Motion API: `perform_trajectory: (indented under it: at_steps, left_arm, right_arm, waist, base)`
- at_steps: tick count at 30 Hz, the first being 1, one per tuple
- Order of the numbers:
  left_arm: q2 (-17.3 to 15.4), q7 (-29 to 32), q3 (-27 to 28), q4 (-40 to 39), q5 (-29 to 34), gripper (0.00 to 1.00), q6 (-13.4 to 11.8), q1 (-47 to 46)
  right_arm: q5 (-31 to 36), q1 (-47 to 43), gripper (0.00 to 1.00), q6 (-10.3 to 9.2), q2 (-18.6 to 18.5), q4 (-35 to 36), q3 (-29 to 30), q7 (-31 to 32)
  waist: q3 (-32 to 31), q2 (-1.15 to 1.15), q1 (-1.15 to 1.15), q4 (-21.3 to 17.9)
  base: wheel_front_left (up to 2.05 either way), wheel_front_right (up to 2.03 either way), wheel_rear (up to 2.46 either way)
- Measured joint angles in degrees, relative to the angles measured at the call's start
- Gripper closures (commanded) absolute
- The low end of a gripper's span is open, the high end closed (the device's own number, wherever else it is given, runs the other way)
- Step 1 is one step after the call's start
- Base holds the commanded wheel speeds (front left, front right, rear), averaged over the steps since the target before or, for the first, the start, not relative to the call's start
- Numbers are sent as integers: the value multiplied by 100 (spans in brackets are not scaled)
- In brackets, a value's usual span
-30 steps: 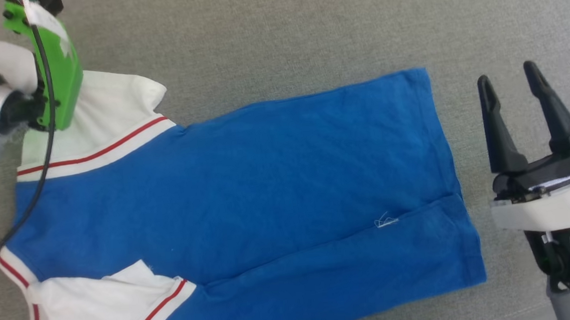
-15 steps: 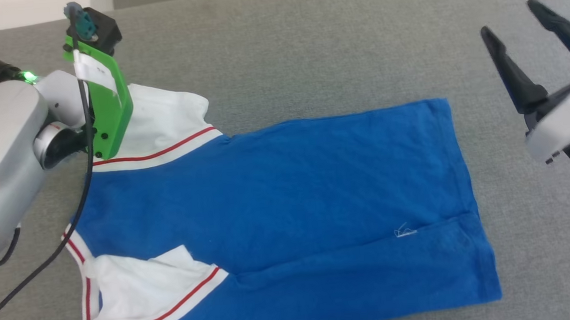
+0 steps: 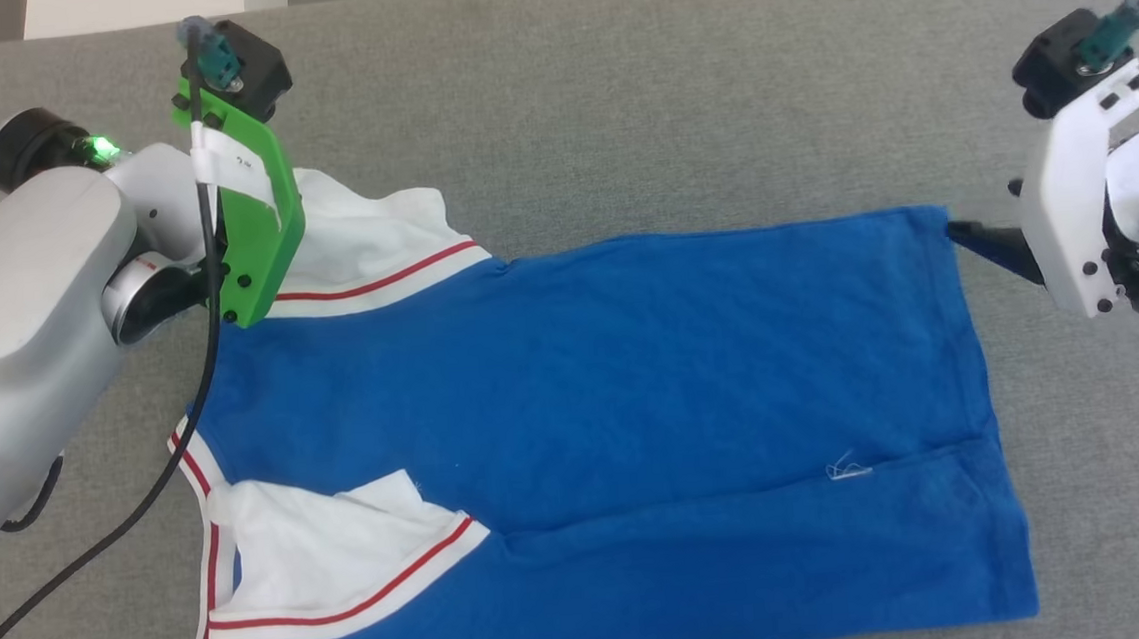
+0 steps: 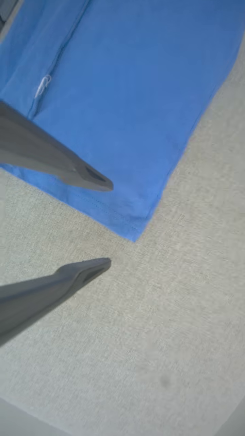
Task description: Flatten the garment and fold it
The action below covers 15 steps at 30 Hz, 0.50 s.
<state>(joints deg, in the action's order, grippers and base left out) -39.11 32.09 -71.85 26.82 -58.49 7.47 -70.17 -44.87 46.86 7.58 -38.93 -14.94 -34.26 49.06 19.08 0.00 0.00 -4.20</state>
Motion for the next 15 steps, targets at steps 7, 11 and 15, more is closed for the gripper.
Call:
perform_trajectory:
  at_steps: [7, 11, 15]
  left_arm:
    - [92, -103, -47, -18, 11, 100, 0, -197]
    - [121, -148, -82, -24, 11, 100, 0, -281]
    - [126, -158, -104, -12, 12, 100, 0, -322]
  right_arm:
    - [-37, 398, 0, 0, 278, -883, -398, 113]
    - [15, 417, 0, 0, 450, -1344, -652, -88]
    - [11, 511, 0, 0, 422, -1507, -857, -344]
  waist:
    - [252, 0, 0, 118]
    - [402, 0, 0, 194]
    - [514, 0, 0, 271]
  base:
    - [0, 0, 0]
    - [0, 0, 0]
    - [0, 0, 0]
